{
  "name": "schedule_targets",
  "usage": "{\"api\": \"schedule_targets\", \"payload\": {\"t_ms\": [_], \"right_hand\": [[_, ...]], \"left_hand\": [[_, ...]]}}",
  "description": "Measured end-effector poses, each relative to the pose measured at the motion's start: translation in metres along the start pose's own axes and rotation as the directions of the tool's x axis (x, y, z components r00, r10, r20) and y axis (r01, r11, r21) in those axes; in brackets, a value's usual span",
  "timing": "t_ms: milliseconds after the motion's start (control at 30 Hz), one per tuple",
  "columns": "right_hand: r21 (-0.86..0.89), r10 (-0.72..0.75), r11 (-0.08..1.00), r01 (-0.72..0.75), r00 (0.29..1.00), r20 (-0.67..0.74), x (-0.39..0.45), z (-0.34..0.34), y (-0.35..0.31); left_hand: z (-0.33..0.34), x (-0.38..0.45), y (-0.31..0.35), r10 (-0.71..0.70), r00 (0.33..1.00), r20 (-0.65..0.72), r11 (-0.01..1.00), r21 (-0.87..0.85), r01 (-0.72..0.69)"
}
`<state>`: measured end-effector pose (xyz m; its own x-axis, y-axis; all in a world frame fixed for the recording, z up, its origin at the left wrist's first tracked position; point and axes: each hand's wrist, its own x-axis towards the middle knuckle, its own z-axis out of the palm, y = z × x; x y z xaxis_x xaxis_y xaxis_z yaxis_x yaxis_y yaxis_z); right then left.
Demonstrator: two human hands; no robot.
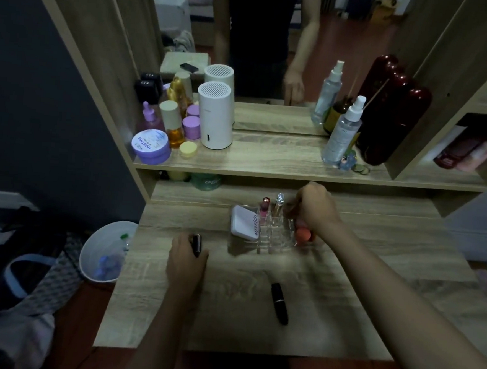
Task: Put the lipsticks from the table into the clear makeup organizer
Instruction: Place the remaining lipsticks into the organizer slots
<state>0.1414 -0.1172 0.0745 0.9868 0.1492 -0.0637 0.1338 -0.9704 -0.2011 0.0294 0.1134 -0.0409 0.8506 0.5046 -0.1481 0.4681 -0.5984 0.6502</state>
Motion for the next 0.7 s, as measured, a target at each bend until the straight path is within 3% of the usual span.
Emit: {"api": "schedule_targets", "payload": {"t_ms": [300, 467, 700], "right_hand": [[-0.071, -0.057, 0.996, 0.062, 0.996, 0.071, 0.012, 0.020, -0.002], [-0.058, -0.061, 0.996, 0.068, 0.992, 0.107, 0.012, 0.026, -0.002], [0.021, -0.082, 0.997, 0.081, 0.991, 0.103, 0.006, 0.020, 0.007]], "left_hand": [[-0.007, 0.006, -0.013, 0.121, 0.992, 0.031, 0.988, -0.097, -0.117], [-0.001, -0.007, -0.004, 0.218, 0.974, 0.062, 0.958, -0.204, -0.202], [0.000, -0.015, 0.023, 0.357, 0.934, 0.016, 0.918, -0.191, -0.347]]}}
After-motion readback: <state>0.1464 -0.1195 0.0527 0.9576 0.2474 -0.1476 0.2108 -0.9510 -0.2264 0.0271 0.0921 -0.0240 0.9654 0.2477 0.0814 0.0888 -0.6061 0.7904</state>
